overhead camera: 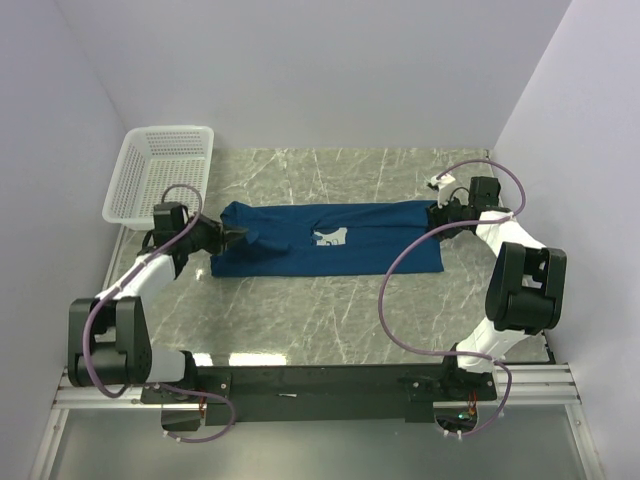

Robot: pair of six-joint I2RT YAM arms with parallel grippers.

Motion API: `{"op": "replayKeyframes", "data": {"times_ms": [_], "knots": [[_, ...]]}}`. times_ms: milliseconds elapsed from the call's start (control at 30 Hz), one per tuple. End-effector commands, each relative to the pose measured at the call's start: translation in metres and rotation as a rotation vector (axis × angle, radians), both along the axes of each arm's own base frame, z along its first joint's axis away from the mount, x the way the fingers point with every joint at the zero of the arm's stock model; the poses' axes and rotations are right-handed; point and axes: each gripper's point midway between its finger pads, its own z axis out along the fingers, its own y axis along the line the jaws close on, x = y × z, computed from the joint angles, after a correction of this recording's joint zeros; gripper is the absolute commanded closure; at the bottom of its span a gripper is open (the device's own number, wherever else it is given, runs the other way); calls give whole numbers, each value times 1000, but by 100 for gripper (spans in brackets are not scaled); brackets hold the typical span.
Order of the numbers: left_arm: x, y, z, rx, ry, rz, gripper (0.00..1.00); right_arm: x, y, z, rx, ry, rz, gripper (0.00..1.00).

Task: Fold and stack the t-shirts
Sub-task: Fold the tshirt

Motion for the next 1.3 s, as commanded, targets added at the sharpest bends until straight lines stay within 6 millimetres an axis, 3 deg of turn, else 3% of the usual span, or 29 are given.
{"op": "replayKeyframes", "data": {"times_ms": [0,133,167,233,300,400,567,633,733,933,1067,1200,1267], "knots": [[-31,-2,-15,48,0,-85,100,-2,12,22,8,-56,48,51],[-51,0,-43,46,34,-111,100,-22,43,23,6,-43,221,50],[-53,-3,-42,39,4,-141,100,-30,62,25,4,-45,305,51],[-60,-5,-52,35,19,-168,100,-50,82,22,-23,-44,459,50],[-68,-6,-58,53,22,-207,100,-70,120,24,-40,-60,619,51],[-79,-3,-70,102,47,-223,100,-82,166,40,-24,-122,794,50],[-100,4,-94,124,134,-186,100,-77,234,60,-74,-181,928,49],[-102,8,-98,121,133,-162,100,-79,261,65,-71,-188,950,49],[-102,9,-98,103,136,-143,100,-67,294,77,-67,-220,933,49],[-96,9,-93,91,121,-135,100,-53,339,71,-135,-296,1035,48],[-93,9,-91,85,120,-134,100,-51,369,61,-208,-398,1164,46],[-94,9,-92,85,121,-139,100,-59,405,62,-272,-531,1294,44],[-95,8,-93,81,111,-139,100,-53,420,63,-290,-550,1316,44]]}}
